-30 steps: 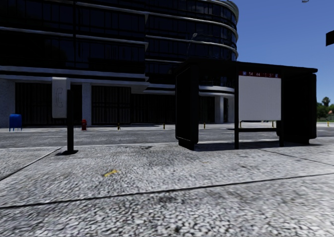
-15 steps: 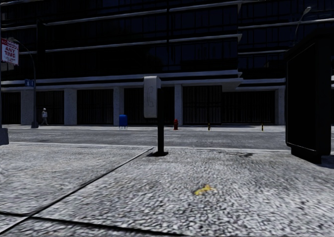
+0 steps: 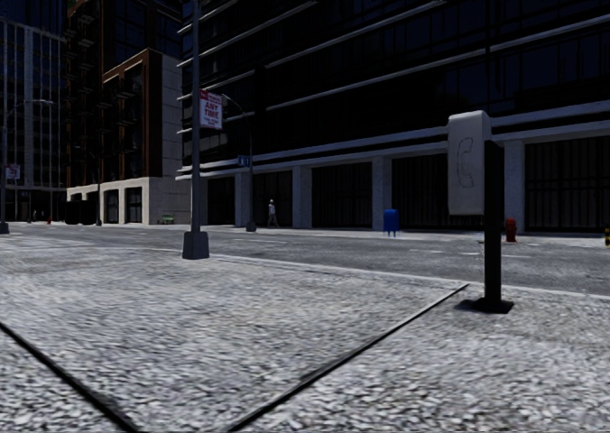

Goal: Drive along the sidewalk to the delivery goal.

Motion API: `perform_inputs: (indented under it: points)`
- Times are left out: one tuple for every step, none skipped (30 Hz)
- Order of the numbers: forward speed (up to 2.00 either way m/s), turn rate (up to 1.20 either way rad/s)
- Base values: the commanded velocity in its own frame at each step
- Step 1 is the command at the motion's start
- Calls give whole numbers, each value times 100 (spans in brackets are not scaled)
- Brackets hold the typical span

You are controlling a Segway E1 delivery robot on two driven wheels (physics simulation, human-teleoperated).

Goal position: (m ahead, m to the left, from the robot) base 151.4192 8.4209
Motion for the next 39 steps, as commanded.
perform_inputs:
  points:
    - [157,97]
    - [157,97]
    - [157,97]
    - [157,97]
    - [157,97]
    - [157,97]
    - [157,97]
    - [157,97]
    - [157,97]
    - [157,81]
    - [157,81]
    - [157,64]
    - [158,56]
    - [158,44]
    - [158,0]
    - [158,0]
    - [158,0]
    - [158,0]
    - [158,0]
    - [159,0]
    - [159,0]
    - [160,0]
    - [164,0]
    - [169,0]
    - [169,0]
    - [174,0]
    - [175,0]
    - [175,0]
    - [175,0]
    - [175,0]
    - [175,5]
    - [175,25]
    - [175,25]
    - [175,40]
    - [175,46]
    - [177,48]
    - [178,48]
    - [178,48]
    - [178,48]
